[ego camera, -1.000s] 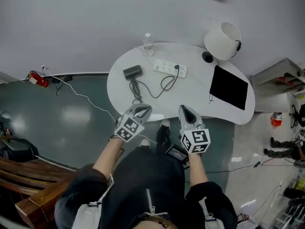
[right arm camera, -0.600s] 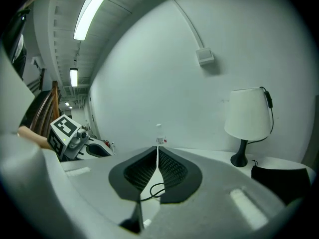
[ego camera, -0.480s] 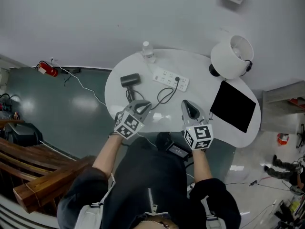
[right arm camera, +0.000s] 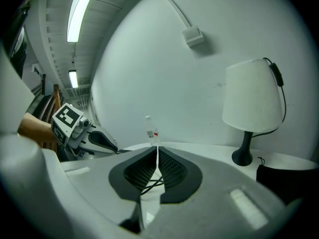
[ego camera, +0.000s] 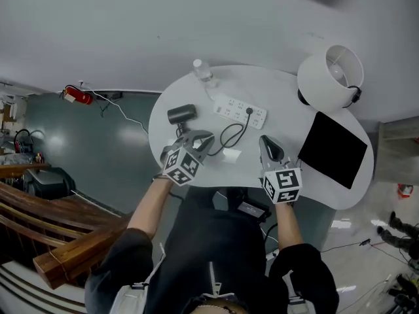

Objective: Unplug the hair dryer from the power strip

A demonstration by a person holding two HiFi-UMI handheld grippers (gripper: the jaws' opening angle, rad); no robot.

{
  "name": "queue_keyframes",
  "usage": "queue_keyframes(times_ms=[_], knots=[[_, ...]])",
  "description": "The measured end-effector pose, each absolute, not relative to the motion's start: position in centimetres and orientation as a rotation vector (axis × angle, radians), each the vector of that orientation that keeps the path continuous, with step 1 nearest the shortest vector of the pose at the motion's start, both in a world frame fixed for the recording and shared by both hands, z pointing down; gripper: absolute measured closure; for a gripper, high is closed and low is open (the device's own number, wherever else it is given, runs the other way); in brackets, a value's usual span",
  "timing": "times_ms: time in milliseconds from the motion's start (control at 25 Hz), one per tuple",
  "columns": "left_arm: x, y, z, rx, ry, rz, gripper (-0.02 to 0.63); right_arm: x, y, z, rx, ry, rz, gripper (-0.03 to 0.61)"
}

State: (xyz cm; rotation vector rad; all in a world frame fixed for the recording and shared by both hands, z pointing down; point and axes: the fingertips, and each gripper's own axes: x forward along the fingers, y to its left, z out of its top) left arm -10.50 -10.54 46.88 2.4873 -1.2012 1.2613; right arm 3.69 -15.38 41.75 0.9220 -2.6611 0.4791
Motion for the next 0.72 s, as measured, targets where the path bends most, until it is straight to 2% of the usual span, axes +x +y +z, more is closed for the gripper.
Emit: queue_keyframes(times_ms=[320, 440, 560, 720], knots=[[-10.3, -14.8, 49.3, 2.559, -1.065, 1.393, 0.589, 3.9, -16.9, 44.2, 0.951, -2.598, 0.503, 0.572], [-9.7, -16.4, 50.5, 2.596, -0.966, 1.399, 0.500, 3.8, -17.5, 45.4, 0.953, -2.575, 0.509, 0.572], [-9.6, -17.4, 51.9, 2.619, -0.874, 1.437, 0.452, 3.3, -17.7, 46.6, 0.964, -2.553, 0.538, 0.572], [-9.3, -18.6, 53.6, 2.648, -0.753, 1.473, 0.348, 2.6, -18.1, 48.0, 0.975, -2.532, 0.567, 0.572]])
